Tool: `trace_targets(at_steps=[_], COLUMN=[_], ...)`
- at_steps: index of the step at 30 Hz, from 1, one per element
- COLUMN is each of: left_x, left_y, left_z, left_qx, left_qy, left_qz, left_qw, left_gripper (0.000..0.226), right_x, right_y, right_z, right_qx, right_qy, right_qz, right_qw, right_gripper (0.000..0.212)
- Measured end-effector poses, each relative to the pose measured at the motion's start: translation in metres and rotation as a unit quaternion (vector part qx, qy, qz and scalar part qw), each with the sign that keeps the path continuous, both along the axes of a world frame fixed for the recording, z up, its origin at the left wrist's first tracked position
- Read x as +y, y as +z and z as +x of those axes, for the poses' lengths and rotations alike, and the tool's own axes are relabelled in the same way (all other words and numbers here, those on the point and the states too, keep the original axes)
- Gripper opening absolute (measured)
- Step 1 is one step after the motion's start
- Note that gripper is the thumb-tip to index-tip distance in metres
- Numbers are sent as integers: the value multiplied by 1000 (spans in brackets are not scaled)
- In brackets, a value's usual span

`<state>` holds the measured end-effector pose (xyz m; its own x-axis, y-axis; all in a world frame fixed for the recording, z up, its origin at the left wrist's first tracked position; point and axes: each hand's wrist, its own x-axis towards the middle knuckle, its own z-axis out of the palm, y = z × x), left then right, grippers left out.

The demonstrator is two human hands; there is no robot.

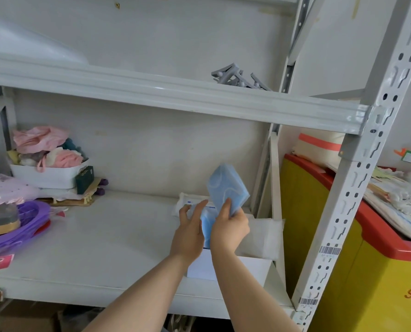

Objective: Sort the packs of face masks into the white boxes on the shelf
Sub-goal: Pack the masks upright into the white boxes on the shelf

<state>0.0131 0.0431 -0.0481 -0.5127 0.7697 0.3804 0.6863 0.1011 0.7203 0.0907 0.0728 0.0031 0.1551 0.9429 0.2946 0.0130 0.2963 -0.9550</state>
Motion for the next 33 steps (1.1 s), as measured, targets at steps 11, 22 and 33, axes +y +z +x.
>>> trace_targets(at_steps=[11,22,33], left_x=[2,-1,15], left_y=[6,16,10], left_z=[1,4,6], left_qx=[-32,-159,-89], left_qy=[6,-5,41], left_qz=[-23,55,-15], left_qw=[999,986,995], left_gripper=[41,15,61], right_x=[0,16,16], right_y=[-15,4,-42], right_z=[6,6,48], right_qx=[-403,-529,-383], right_qy=[83,183,46], right_qz=[-33,-49,30], right_qw=[911,827,922], right_gripper=[16,53,20])
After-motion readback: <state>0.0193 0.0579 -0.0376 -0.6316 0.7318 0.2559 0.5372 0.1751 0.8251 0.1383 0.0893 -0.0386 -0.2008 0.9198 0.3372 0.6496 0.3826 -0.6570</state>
